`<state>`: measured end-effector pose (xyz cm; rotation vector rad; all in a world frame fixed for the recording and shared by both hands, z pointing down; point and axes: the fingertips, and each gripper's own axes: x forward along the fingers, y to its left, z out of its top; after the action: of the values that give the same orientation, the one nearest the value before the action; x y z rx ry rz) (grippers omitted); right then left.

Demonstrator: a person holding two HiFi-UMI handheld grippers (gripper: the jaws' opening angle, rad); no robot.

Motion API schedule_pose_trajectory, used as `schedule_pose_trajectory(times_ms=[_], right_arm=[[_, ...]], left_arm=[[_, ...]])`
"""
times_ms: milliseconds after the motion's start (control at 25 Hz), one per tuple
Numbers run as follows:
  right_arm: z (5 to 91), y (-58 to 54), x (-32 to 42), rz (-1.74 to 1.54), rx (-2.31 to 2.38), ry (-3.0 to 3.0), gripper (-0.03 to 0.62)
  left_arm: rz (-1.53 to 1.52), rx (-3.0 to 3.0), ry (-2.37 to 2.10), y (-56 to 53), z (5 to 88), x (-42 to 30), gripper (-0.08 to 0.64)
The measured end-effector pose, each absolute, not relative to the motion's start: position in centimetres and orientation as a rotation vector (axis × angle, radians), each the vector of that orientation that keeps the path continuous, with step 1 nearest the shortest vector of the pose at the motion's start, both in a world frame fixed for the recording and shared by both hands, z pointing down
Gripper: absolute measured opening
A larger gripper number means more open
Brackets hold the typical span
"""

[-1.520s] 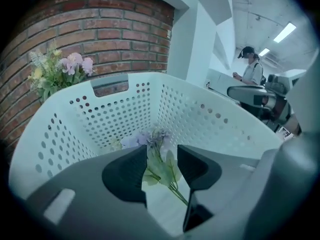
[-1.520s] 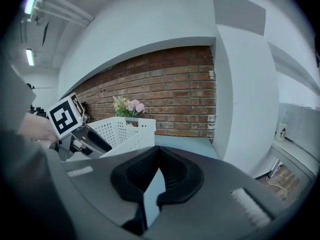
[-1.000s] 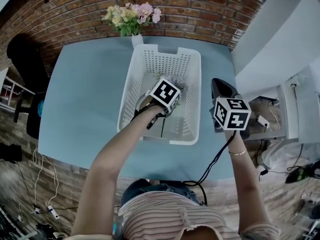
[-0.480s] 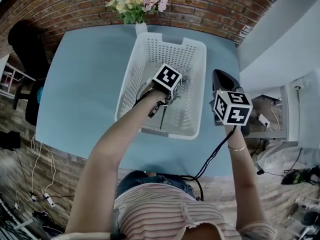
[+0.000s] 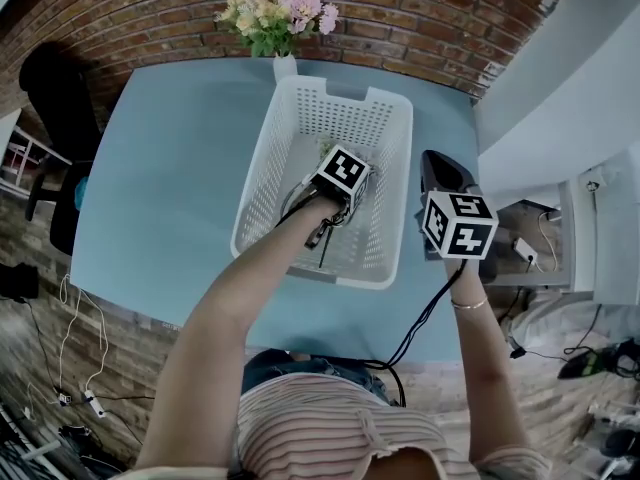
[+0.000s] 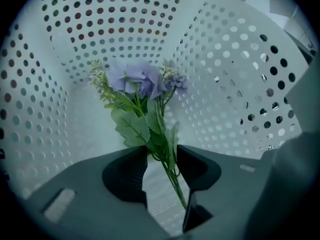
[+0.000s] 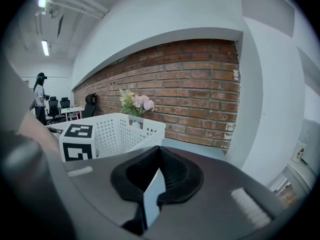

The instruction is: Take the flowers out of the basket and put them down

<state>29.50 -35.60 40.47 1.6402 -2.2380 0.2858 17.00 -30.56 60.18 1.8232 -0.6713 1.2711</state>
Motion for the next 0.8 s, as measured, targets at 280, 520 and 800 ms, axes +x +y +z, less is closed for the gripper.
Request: schedule_pose_trajectory(times_ms=[280,520,800], right_arm=[[40.3,-35.7,29.2,0.283,1.636,-2.242,0.006],[40.3,-35.6,29.1,0.282,1.631,-2.240,0.006],[39.8,-35.1,28.7,0.264,1.626,-2.247,0.006]], left_arm=[[1.325,1.800,-0.694,-30.3,60.4,17.1,0.149],[1.225,1.825,-0.696,-31.1,60.1,17.8,0.107],[1.080,1.856,-0.741,-32.0,57.9,17.4,0.089]])
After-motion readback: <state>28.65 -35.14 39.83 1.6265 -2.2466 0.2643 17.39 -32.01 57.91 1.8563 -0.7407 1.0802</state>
